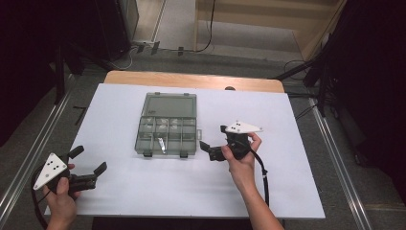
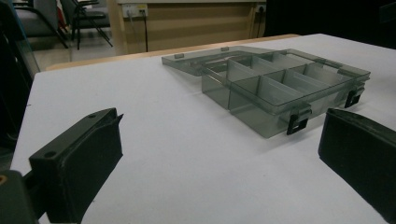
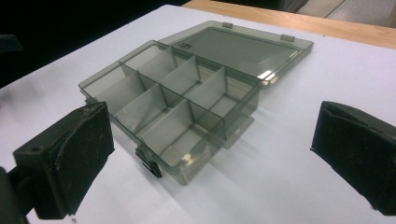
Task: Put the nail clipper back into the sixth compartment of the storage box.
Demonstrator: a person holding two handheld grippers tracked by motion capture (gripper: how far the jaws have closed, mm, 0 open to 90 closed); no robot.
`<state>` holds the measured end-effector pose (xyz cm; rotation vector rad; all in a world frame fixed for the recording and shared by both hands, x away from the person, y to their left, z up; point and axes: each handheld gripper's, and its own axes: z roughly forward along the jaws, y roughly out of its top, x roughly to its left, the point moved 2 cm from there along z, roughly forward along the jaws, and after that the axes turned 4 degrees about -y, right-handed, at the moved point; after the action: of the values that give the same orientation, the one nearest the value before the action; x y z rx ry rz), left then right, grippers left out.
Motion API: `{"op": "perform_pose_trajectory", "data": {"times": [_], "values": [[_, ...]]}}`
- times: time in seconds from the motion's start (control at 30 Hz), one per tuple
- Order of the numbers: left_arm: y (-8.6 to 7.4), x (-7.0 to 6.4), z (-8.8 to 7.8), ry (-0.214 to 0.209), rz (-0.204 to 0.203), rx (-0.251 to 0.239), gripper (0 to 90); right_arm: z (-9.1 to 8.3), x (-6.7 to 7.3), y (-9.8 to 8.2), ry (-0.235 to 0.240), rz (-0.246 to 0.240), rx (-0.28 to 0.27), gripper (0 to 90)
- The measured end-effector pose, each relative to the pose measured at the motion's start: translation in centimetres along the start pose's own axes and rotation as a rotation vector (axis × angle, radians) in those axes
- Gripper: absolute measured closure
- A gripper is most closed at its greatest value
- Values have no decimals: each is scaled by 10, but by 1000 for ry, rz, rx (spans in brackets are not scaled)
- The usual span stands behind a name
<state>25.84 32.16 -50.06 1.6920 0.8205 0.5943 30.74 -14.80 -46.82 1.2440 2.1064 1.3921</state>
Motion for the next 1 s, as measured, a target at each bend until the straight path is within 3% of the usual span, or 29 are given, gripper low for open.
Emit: {"op": "perform_pose_trajectory", "data": {"times": [1.0], "values": [[0, -1, 0, 13, 4, 2, 0, -67, -58, -53, -89, 49, -44, 0]]}}
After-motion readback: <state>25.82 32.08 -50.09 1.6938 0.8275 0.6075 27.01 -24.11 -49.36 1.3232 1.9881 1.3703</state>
